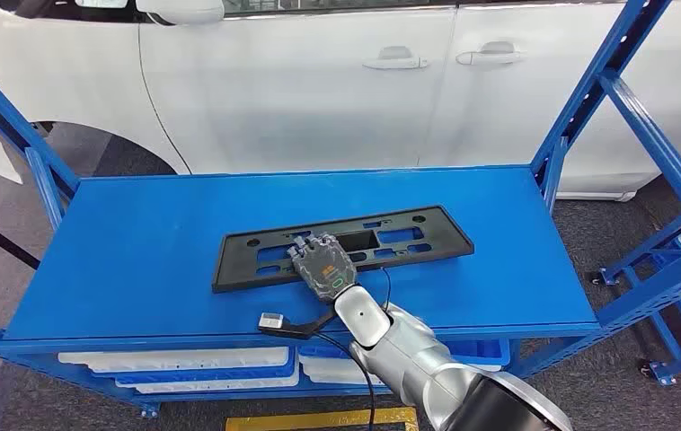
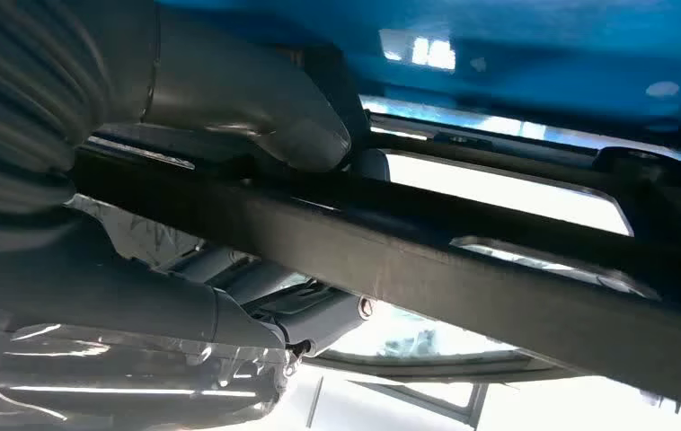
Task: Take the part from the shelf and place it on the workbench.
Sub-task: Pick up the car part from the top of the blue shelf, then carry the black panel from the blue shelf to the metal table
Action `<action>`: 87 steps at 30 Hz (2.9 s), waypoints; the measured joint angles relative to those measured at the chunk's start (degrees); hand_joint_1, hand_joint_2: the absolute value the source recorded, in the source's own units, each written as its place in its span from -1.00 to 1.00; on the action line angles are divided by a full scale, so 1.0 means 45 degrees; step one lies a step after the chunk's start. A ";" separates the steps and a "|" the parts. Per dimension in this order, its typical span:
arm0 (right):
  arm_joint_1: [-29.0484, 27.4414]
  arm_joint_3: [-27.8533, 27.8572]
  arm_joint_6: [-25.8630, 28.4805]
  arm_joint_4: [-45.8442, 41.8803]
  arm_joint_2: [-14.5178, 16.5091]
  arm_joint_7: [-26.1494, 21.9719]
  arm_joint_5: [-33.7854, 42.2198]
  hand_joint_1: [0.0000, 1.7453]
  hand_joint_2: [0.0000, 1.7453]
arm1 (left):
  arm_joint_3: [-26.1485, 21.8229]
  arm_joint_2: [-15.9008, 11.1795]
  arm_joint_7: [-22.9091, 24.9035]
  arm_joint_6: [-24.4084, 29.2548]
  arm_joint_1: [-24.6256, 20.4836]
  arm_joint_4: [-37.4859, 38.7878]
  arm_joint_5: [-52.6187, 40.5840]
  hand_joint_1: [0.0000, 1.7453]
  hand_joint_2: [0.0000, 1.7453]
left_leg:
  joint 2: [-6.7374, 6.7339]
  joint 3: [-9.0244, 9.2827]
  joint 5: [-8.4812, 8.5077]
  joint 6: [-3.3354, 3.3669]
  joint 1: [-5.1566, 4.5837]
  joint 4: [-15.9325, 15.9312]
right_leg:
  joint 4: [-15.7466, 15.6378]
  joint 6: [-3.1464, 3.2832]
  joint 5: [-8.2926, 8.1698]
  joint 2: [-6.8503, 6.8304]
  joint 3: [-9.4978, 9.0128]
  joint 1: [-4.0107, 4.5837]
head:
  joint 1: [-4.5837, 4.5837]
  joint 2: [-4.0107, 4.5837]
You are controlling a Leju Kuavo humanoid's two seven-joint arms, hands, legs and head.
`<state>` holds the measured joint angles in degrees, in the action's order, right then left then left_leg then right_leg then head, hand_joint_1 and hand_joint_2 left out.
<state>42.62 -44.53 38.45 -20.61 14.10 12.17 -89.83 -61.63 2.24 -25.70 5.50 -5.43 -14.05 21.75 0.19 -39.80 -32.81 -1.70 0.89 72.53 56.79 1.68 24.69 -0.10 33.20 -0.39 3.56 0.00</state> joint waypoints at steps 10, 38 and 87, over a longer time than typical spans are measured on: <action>0.0008 -0.0007 0.0154 0.0197 -0.0041 -0.0092 0.0030 1.00 1.00 | 0.0029 -0.0039 -0.0893 -0.0371 -0.0090 0.0000 0.0000 -1.00 -1.00 | 0.0004 0.1614 0.1599 0.0265 0.0022 -0.3214 | 0.0249 -0.0401 0.0093 0.0078 0.0063 0.0056 | -0.0004 0.0000; 0.0095 0.3743 -0.0188 -0.1517 0.0367 -0.7173 0.6898 1.00 1.00 | 0.0305 -0.0248 -0.1298 -0.0005 -0.0300 0.0000 0.0000 -1.00 -1.00 | -0.0057 0.1753 0.1453 -0.0021 0.0172 -0.3054 | 0.0158 -0.0229 0.0065 0.0119 -0.0114 0.0076 | -0.0002 0.0000; -0.5029 0.2261 -1.1764 -1.9708 -0.3452 -1.0110 2.5723 1.00 1.00 | -0.0240 -0.0304 -0.1508 -0.0534 -0.0382 0.0019 0.0062 -1.00 -1.00 | 0.0036 0.1356 0.1789 0.0209 -0.0014 -0.3172 | 0.0406 -0.0371 0.0233 0.0109 0.0130 -0.0007 | -0.0011 0.0000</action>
<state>19.99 -34.36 -14.49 -109.30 -1.44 -33.32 25.92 -62.71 0.87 -32.49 3.09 -7.15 -13.97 22.03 0.35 -33.70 -24.75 -0.76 0.83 58.26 58.61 0.01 25.74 0.39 33.79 -0.42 3.51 0.00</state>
